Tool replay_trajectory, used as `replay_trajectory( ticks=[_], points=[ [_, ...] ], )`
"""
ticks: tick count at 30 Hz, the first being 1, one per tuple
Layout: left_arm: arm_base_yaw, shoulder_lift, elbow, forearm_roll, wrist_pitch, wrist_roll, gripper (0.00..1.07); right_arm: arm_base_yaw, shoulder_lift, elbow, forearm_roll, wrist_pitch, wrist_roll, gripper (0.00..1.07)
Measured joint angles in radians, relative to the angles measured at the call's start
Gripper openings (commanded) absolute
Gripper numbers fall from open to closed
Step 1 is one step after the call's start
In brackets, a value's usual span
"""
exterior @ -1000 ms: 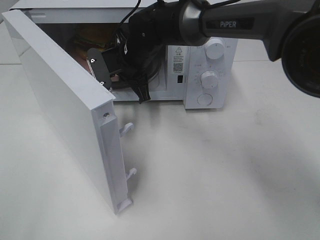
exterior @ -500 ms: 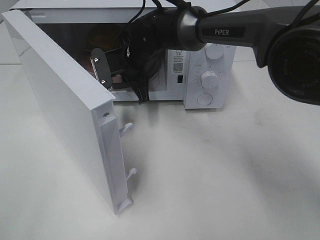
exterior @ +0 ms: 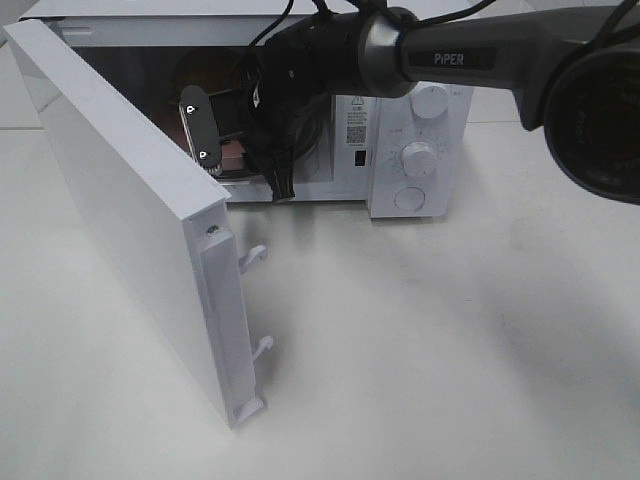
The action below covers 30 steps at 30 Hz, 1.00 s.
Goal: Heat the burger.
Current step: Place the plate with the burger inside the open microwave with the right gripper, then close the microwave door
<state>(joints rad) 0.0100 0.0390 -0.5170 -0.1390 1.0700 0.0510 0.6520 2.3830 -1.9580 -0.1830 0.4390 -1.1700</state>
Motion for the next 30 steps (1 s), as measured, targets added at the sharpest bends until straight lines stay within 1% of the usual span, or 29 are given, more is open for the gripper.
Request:
replay_trajectory(
  ticks=[1,3,4,6,7,8,9,10,11,12,14,15,17,18,19,20,22,23,25,26,27,29,30],
  points=[
    [0.000,0.000,0.000,0.000,0.000,0.000,1.01,0.000,0.000,0.000,0.000,0.000,0.000,0.56],
    [0.000,0.000,0.000,0.000,0.000,0.000,1.01,0.000,-0.036,0.071,0.003,-0.025,0.004,0.61],
    [0.000,0.000,0.000,0.000,0.000,0.000,1.01,0.000,-0.036,0.071,0.003,-0.025,0.004,0.61],
    [0.000,0.000,0.000,0.000,0.000,0.000,1.01,0.000,-0.075,0.138,0.004,-0.072,0.009,0.69],
    [0.000,0.000,0.000,0.000,0.000,0.000,1.01,0.000,-0.075,0.138,0.004,-0.072,0.009,0.69],
    [0.000,0.000,0.000,0.000,0.000,0.000,1.01,0.000,-0.086,0.161,0.005,-0.085,0.012,0.71],
    [0.000,0.000,0.000,0.000,0.000,0.000,1.01,0.000,-0.112,0.206,0.008,-0.106,0.015,0.74],
    [0.000,0.000,0.000,0.000,0.000,0.000,1.01,0.000,-0.112,0.206,0.008,-0.106,0.015,0.74],
    [0.000,0.000,0.000,0.000,0.000,0.000,1.01,0.000,-0.140,0.248,0.008,-0.123,0.015,0.76],
    [0.000,0.000,0.000,0.000,0.000,0.000,1.01,0.000,-0.140,0.248,0.008,-0.123,0.015,0.76],
    [0.000,0.000,0.000,0.000,0.000,0.000,1.01,0.000,-0.181,0.309,0.008,-0.147,0.015,0.77],
    [0.000,0.000,0.000,0.000,0.000,0.000,1.01,0.000,-0.181,0.309,0.008,-0.147,0.015,0.77],
    [0.000,0.000,0.000,0.000,0.000,0.000,1.01,0.000,-0.214,0.361,0.008,-0.157,0.015,0.76],
    [0.000,0.000,0.000,0.000,0.000,0.000,1.01,0.000,-0.214,0.361,0.008,-0.157,0.015,0.76],
    [0.000,0.000,0.000,0.000,0.000,0.000,1.01,0.000,-0.237,0.394,0.008,-0.167,0.023,0.76],
    [0.000,0.000,0.000,0.000,0.000,0.000,1.01,0.000,-0.237,0.394,0.008,-0.167,0.023,0.76],
    [0.000,0.000,0.000,0.000,0.000,0.000,1.01,0.000,-0.274,0.436,0.008,-0.183,0.036,0.76],
    [0.000,0.000,0.000,0.000,0.000,0.000,1.01,0.000,-0.274,0.436,0.008,-0.183,0.036,0.76],
    [0.000,0.000,0.000,0.000,0.000,0.000,1.01,0.000,-0.309,0.475,0.007,-0.191,0.042,0.76],
    [0.000,0.000,0.000,0.000,0.000,0.000,1.01,0.000,-0.309,0.475,0.007,-0.191,0.042,0.76],
    [0.000,0.000,0.000,0.000,0.000,0.000,1.01,0.000,-0.331,0.504,0.007,-0.201,0.047,0.76],
    [0.000,0.000,0.000,0.000,0.000,0.000,1.01,0.000,-0.340,0.514,0.007,-0.203,0.051,0.76],
    [0.000,0.000,0.000,0.000,0.000,0.000,1.01,-0.002,-0.360,0.535,0.004,-0.207,0.068,0.76]
  ],
)
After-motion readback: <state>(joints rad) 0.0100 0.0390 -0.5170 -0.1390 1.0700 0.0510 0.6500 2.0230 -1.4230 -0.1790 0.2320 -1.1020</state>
